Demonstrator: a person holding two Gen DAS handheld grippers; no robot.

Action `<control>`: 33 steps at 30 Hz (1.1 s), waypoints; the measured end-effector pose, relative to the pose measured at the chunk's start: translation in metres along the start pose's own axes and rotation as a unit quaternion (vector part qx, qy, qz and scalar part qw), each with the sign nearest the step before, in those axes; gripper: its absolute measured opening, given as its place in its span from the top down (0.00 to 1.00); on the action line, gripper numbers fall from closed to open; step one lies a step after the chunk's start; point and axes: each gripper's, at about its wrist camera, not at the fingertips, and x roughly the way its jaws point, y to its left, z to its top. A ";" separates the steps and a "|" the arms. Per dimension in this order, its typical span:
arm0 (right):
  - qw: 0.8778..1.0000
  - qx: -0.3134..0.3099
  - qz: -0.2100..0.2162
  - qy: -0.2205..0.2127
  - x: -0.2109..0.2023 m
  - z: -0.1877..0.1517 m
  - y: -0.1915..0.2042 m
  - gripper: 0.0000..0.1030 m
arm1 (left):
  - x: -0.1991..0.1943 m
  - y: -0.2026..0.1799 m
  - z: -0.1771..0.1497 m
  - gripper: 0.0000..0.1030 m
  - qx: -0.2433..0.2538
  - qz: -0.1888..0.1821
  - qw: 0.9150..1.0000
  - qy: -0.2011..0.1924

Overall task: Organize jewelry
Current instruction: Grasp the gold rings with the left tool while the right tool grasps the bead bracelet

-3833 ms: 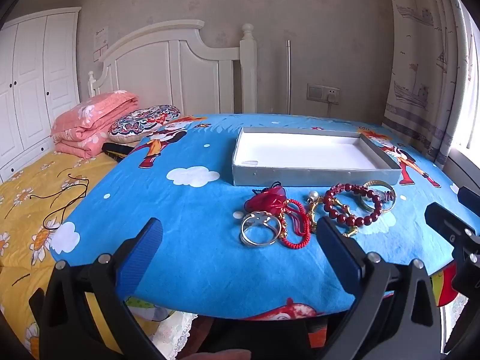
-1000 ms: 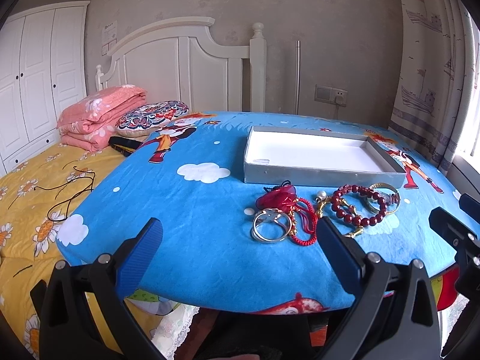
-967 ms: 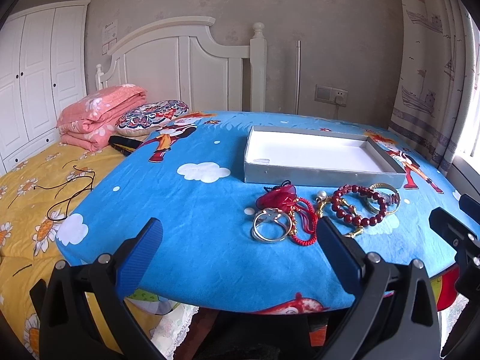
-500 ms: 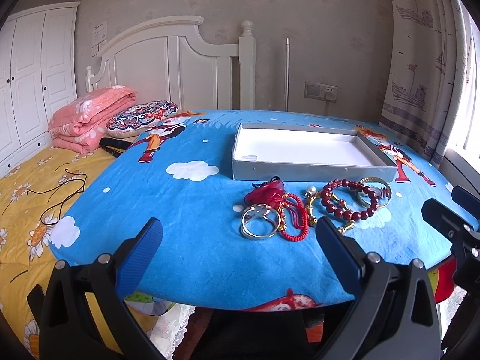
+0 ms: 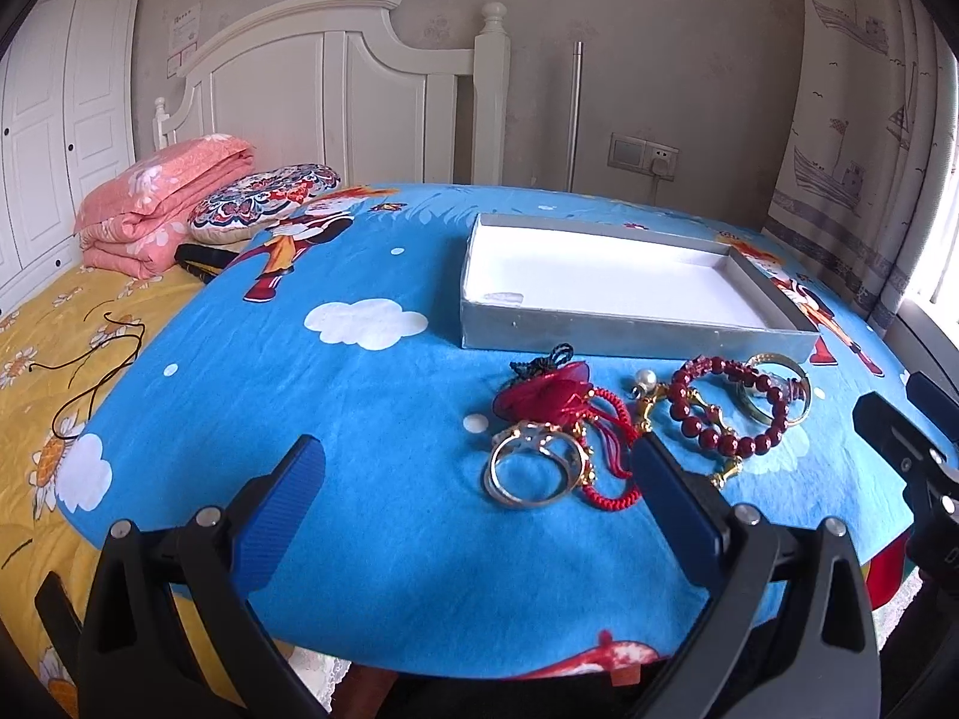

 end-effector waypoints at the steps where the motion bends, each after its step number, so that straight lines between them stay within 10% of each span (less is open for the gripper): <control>1: 1.000 0.003 0.004 0.009 0.006 0.000 0.000 0.18 | 0.002 -0.003 0.002 0.04 0.005 0.002 1.000 -0.005; 12: 0.999 0.021 0.020 0.014 0.021 -0.005 -0.004 0.26 | 0.022 -0.020 -0.007 0.18 0.035 -0.008 0.999 -0.001; 17: 0.999 0.020 0.036 0.027 0.028 -0.008 -0.003 0.35 | 0.033 -0.023 -0.011 0.63 0.038 -0.026 0.999 0.012; 33: 0.996 0.020 0.058 0.065 0.067 0.007 0.009 0.70 | 0.002 -0.004 -0.019 0.64 0.046 -0.013 0.998 -0.034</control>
